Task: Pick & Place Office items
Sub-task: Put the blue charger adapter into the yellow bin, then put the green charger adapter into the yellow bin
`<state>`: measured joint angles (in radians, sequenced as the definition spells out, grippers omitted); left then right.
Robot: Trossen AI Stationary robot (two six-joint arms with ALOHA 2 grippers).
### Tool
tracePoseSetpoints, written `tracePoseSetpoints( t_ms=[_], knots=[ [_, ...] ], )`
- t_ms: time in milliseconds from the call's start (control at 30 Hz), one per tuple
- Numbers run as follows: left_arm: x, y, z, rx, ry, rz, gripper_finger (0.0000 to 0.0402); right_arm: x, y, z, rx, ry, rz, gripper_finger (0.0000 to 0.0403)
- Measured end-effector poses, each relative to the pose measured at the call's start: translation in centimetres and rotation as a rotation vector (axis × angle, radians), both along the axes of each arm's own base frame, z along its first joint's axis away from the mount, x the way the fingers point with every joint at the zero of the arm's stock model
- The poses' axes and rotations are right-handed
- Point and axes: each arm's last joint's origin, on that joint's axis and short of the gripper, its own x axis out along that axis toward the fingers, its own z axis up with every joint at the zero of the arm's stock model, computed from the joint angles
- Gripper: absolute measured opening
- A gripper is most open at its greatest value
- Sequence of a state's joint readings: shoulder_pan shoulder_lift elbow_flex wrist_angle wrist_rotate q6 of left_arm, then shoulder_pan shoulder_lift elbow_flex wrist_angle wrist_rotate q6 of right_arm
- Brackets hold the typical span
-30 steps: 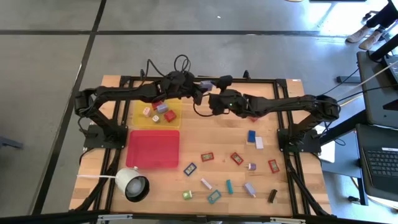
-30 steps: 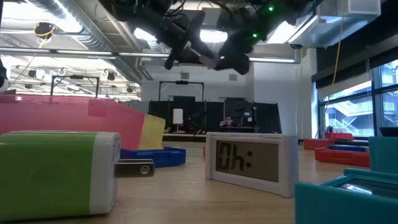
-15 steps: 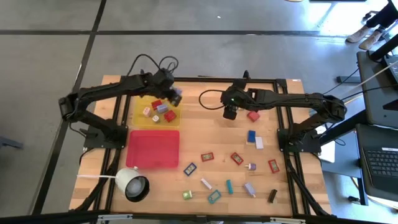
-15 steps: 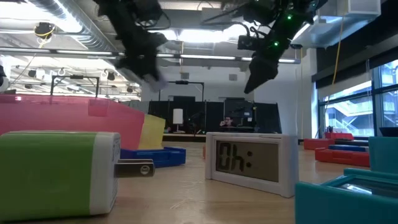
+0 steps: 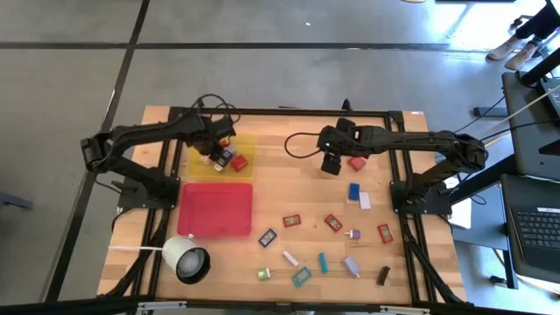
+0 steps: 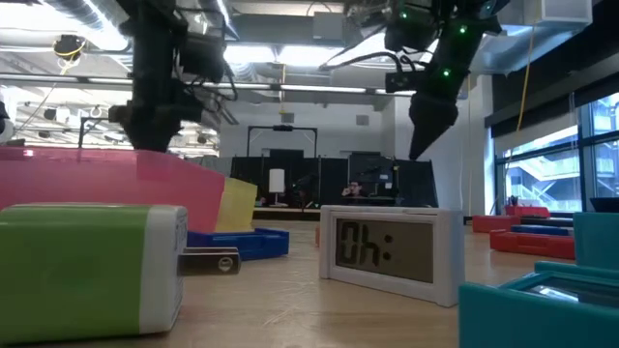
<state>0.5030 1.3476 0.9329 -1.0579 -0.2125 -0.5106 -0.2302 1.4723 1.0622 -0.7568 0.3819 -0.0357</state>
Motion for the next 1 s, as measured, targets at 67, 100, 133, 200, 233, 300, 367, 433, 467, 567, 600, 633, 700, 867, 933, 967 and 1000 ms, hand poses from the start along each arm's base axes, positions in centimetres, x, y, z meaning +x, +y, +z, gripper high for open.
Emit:
tracePoseSetpoints(
  t_ms=[67,100,133,200,233,300,367,433,467,567,600,633,700,867,933,967,1000],
  knots=[
    [-0.1,-0.1,-0.7,0.002,0.004,0.0,0.0126,-0.1,0.0,-0.2,0.002,0.002,-0.002,0.0263],
    [-0.2,-0.1,-0.9,-0.001,0.009,0.0,0.0126,-0.1,0.0,-0.3,0.002,0.006,-0.002,0.0263],
    [-0.3,-0.2,-1.2,-0.004,0.013,0.0,0.0126,-0.2,0.0,-0.6,0.004,0.012,-0.005,0.0263],
    [-0.4,-0.2,-1.7,-0.004,0.013,-0.001,0.0126,-0.4,-0.1,-1.3,0.007,0.01,-0.024,0.0263],
    [-0.4,-0.2,-1.9,0.0,0.011,0.0,0.0126,-0.6,-0.2,-1.8,0.01,0.009,-0.035,0.0263],
    [-0.6,-0.3,-2.4,-0.006,0.017,0.0,0.0126,-1.1,-0.3,-2.8,0.015,0.029,-0.049,0.0263],
    [-0.7,-0.4,-2.6,-0.007,0.022,0.0,0.0127,-1.5,-0.5,-3.6,0.005,0.039,-0.062,0.0263],
    [-0.6,-0.3,-2.7,0.003,0.009,0.0,0.0131,-1.9,-0.7,-4.1,-0.007,0.053,-0.082,0.0263],
    [-0.6,-0.3,-2.7,0.009,0.013,0.001,0.0134,-2.0,-0.9,-4.3,-0.009,0.055,-0.094,0.0263],
    [-0.5,-0.2,-2.6,0.036,0.011,0.004,0.015,-2.2,-1.5,-4.4,-0.006,0.04,-0.138,0.0262],
    [-0.5,-0.2,-2.6,0.039,0.013,0.004,0.0157,-2.3,-1.6,-4.4,-0.005,0.037,-0.149,0.0262],
    [-0.6,-0.2,-2.7,0.037,0.017,0.004,0.0163,-2.3,-1.8,-4.4,-0.005,0.035,-0.157,0.0262],
    [-0.5,-0.2,-2.6,0.038,0.016,0.003,0.0176,-2.4,-2.1,-4.4,-0.007,0.031,-0.163,0.0262],
    [-0.3,0.0,-1.9,0.049,0.02,-0.041,0.02,-2.5,-3.4,-4.3,0.009,-0.001,-0.171,0.0262],
    [-0.1,0.1,-1.2,0.053,0.022,-0.055,0.0207,-2.7,-4.0,-4.3,0.057,-0.028,-0.176,0.0262],
    [0.0,0.1,-0.8,0.057,0.023,-0.056,0.0209,-2.8,-4.3,-4.4,0.083,-0.036,-0.179,0.0262],
    [0.1,0.2,-0.4,0.064,0.02,-0.061,0.0211,-3.0,-4.6,-4.4,0.104,-0.04,-0.178,0.0262]
  ],
)
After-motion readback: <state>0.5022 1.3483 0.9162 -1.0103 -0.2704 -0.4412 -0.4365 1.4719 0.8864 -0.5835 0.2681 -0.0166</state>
